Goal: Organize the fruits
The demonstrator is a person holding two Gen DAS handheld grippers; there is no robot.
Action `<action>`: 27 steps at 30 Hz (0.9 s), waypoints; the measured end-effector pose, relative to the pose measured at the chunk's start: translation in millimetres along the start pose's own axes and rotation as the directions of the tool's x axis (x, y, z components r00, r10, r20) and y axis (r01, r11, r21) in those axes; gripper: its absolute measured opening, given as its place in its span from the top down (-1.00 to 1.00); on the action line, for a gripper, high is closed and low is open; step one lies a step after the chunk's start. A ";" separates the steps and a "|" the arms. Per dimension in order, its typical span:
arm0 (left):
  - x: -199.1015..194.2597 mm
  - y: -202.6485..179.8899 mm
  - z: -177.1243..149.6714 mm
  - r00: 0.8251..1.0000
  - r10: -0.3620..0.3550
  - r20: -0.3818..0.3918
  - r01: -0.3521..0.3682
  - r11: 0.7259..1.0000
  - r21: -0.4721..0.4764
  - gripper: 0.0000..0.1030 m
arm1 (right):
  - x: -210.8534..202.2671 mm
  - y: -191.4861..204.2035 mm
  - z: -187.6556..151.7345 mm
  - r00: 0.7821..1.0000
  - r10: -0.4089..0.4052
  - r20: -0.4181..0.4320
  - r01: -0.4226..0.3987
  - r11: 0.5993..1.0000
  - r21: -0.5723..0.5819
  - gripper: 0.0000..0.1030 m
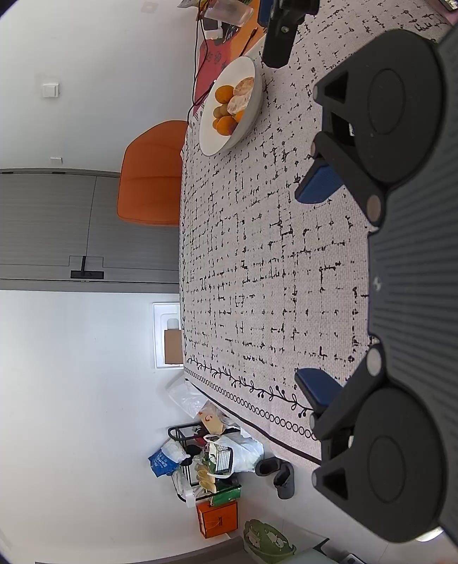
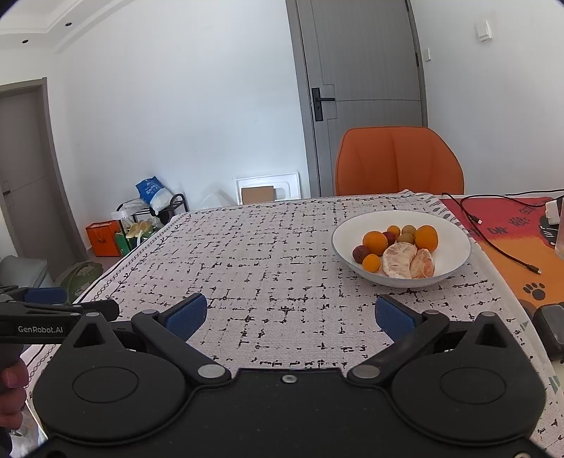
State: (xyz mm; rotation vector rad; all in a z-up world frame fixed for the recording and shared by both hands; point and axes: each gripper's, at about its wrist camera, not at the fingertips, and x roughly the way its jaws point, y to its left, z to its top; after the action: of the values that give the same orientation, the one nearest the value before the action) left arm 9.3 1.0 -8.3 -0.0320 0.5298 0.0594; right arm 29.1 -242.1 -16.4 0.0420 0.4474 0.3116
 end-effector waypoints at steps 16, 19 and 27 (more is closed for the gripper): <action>-0.3 1.0 0.1 1.000 -0.003 -0.004 0.003 1.000 -0.003 -0.92 | -0.8 2.5 -0.9 1.000 0.006 0.000 -0.006 1.000 -0.007 -1.00; 0.8 0.6 -0.6 1.000 -0.004 -0.010 0.004 1.000 -0.007 -0.92 | -0.1 2.8 -1.3 1.000 0.006 -0.003 -0.006 1.000 -0.008 -1.00; 0.1 0.1 -1.7 1.000 -0.017 -0.016 0.017 1.000 -0.009 -0.92 | 0.5 4.3 -1.8 1.000 0.008 -0.010 -0.008 1.000 -0.012 -1.00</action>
State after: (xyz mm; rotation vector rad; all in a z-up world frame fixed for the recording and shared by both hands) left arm 8.5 1.0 -9.8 -0.0458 0.5457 0.0445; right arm 27.5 -237.9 -17.8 0.0306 0.4555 0.3226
